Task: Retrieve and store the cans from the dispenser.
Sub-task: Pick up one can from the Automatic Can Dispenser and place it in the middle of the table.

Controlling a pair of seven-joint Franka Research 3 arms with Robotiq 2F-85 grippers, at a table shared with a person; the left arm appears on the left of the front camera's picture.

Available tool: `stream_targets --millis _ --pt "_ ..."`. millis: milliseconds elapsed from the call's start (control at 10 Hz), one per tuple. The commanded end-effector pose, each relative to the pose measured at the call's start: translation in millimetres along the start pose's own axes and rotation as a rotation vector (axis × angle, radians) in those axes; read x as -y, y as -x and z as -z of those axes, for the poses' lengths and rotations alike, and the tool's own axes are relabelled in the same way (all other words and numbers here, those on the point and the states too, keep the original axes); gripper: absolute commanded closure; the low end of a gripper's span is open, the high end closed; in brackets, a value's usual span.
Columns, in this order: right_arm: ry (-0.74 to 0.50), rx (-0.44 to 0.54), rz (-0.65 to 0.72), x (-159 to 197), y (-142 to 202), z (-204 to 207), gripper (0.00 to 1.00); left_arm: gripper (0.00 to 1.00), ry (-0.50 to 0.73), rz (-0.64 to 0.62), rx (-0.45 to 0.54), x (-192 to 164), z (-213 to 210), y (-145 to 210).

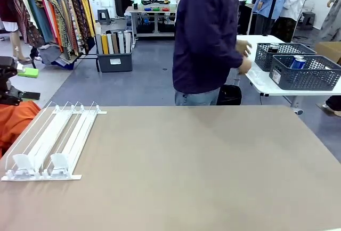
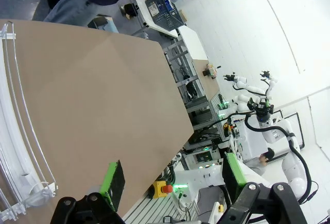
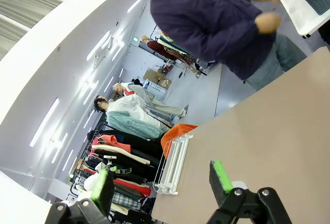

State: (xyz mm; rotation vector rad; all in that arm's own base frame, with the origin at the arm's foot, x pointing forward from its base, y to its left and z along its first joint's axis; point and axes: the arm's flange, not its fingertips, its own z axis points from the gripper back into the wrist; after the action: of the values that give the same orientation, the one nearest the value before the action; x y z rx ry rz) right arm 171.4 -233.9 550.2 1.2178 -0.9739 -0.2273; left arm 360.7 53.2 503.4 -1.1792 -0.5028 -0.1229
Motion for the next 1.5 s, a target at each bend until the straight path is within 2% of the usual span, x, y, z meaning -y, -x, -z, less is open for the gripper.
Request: stream_targets --millis 0,1400 --pt "-0.021 0.012 -0.026 -1.3 -2.5 3.0 0.0 0.0 -0.005 -0.006 -0.008 2.1 -3.8 1.9" --pt "-0.021 0.012 -0.026 -1.3 -2.5 3.0 0.0 0.0 -0.005 -0.006 -0.008 2.1 -3.8 1.9"
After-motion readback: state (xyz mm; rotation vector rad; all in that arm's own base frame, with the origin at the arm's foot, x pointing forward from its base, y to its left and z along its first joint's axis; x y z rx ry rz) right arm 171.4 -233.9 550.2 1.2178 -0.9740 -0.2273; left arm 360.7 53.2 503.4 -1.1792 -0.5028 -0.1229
